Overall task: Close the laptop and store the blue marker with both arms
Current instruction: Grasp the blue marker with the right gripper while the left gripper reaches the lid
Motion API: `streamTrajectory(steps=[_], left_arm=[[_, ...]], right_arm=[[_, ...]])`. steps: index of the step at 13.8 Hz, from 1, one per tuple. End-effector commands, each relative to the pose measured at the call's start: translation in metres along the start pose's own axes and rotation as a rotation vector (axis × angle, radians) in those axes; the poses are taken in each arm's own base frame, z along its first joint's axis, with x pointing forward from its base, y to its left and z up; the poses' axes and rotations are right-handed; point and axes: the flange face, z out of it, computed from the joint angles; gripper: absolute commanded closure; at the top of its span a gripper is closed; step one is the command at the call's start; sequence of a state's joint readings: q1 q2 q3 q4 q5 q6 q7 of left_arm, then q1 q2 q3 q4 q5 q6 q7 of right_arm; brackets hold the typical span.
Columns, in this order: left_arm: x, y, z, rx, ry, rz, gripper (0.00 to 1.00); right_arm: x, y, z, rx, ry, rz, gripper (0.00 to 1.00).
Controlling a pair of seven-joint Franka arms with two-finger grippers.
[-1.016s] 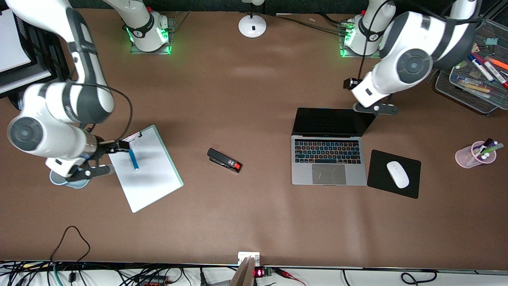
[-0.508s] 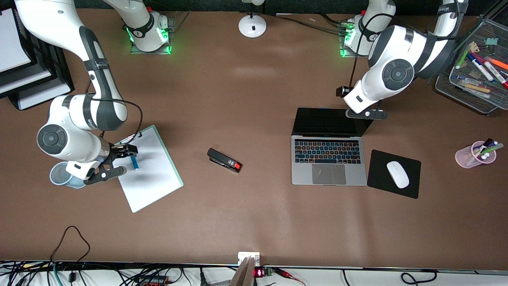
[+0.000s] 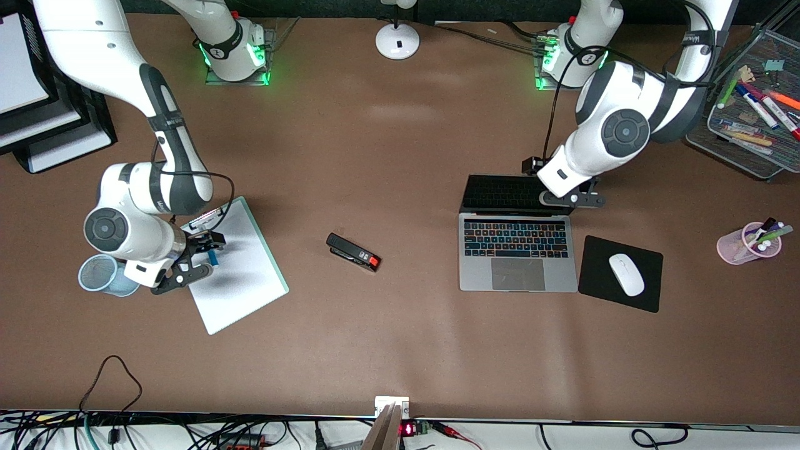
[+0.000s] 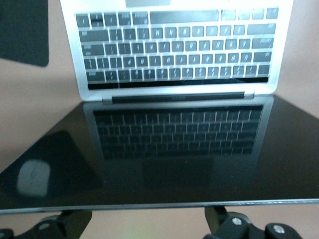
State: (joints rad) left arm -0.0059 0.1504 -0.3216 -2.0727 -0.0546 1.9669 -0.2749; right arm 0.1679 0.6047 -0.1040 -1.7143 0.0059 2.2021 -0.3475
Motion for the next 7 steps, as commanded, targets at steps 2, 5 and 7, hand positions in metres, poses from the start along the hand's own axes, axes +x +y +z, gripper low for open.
streamTrajectory(steps=[2, 5, 7], left_arm=[[0.038, 0.002, -0.005, -0.048, 0.032, -0.017, 0.00], [0.061, -0.001, 0.013, -0.084, 0.092, -0.030, 0.00], [0.078, -0.004, 0.020, -0.108, 0.120, -0.042, 0.00]], right_arm=[[0.002, 0.003, 0.018, 0.010, 0.017, -0.062, 0.07], [0.002, 0.002, 0.025, 0.012, 0.008, -0.072, 0.15], [0.002, 0.002, 0.029, 0.013, 0.004, -0.075, 0.19]])
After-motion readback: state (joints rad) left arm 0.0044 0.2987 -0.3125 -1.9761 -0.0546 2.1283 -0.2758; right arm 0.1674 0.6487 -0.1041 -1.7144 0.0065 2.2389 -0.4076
